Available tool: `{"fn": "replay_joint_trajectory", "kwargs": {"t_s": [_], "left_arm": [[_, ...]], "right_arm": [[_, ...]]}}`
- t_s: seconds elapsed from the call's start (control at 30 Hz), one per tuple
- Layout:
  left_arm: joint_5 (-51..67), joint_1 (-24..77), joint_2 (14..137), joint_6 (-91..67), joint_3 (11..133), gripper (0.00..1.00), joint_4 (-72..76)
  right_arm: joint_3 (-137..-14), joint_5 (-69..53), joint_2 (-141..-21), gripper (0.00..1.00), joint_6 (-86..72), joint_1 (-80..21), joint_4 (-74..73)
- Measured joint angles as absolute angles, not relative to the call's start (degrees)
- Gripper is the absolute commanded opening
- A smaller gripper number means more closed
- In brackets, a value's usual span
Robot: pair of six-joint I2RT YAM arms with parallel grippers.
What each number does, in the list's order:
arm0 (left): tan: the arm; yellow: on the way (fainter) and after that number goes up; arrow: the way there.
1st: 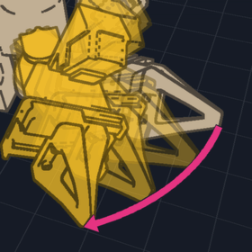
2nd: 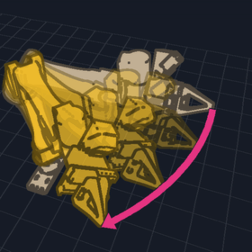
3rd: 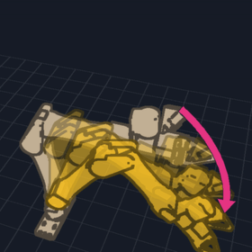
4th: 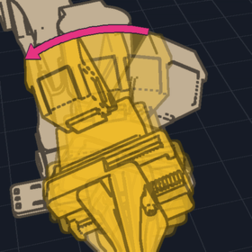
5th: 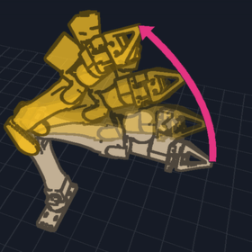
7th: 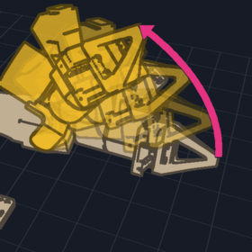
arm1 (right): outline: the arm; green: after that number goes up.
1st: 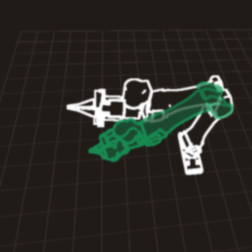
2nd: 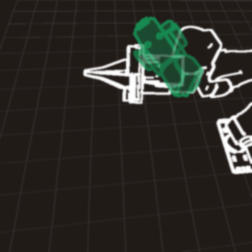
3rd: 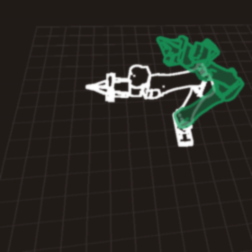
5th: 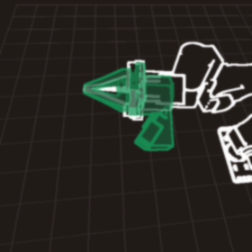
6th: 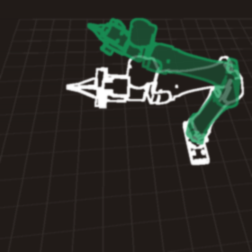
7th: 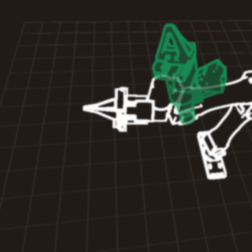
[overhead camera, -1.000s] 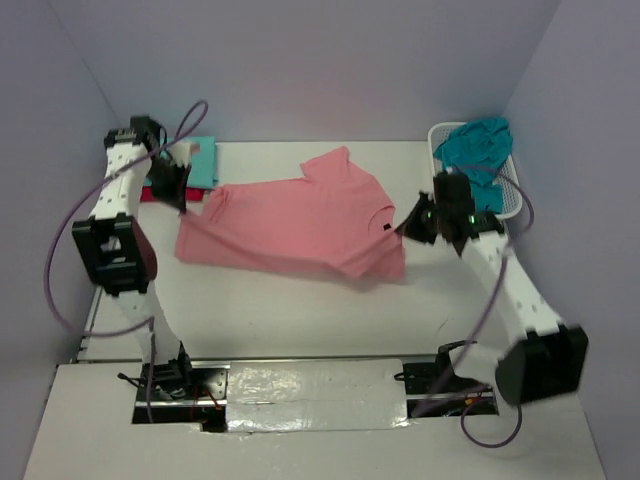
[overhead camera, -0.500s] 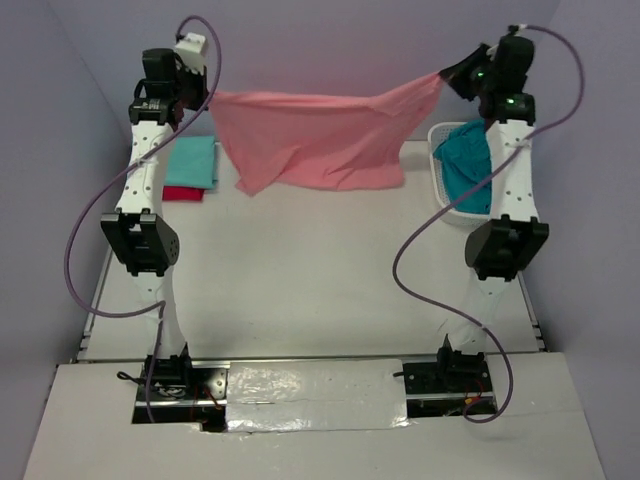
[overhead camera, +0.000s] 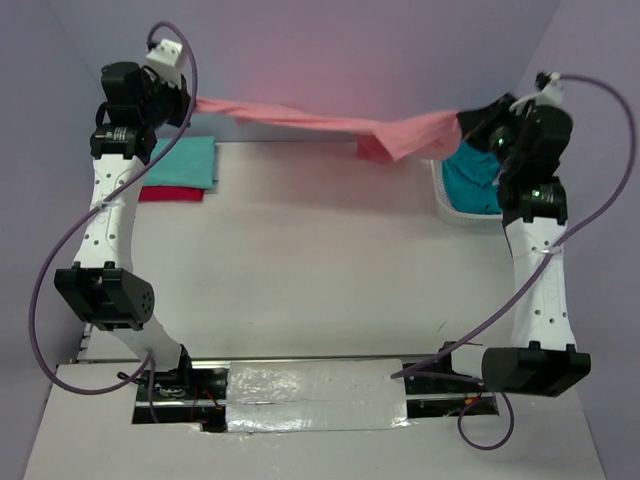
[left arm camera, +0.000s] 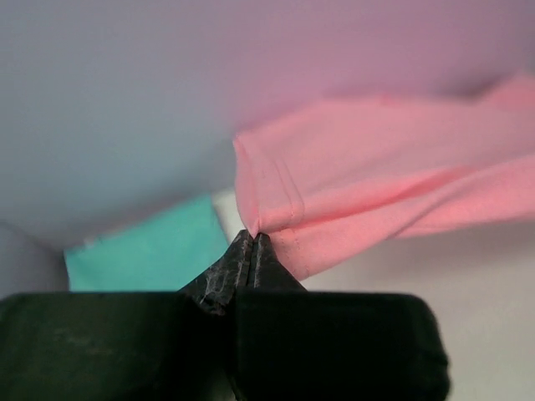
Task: Fold and stack the t-shirts
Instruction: Flatten out the tshirt, then grap the side of the flattened tshirt closest away from the robot with both arms
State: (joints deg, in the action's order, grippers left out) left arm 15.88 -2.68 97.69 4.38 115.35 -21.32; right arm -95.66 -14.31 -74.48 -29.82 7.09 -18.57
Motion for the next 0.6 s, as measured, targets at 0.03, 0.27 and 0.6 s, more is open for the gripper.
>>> {"fn": "replay_joint_trajectory", "kwargs": {"t_s": [0.03, 0.27, 0.6], "left_arm": [[15.92, -2.70, 96.31, 4.97, 111.46, 0.00, -22.15], [13.54, -2.85, 87.94, 9.67, 84.27, 0.00, -33.74], [8.49, -3.20, 79.57, 15.14, 59.40, 0.00, -48.56]], "right_arm": [[-89.30, -14.39, -71.53, 0.00, -29.32, 6.85, -17.82], [-54.54, -13.72, -54.19, 0.00, -28.32, 2.35, -25.47], [-34.28, -12.40, -26.94, 0.00, -34.98, -8.62, -34.65]]}}
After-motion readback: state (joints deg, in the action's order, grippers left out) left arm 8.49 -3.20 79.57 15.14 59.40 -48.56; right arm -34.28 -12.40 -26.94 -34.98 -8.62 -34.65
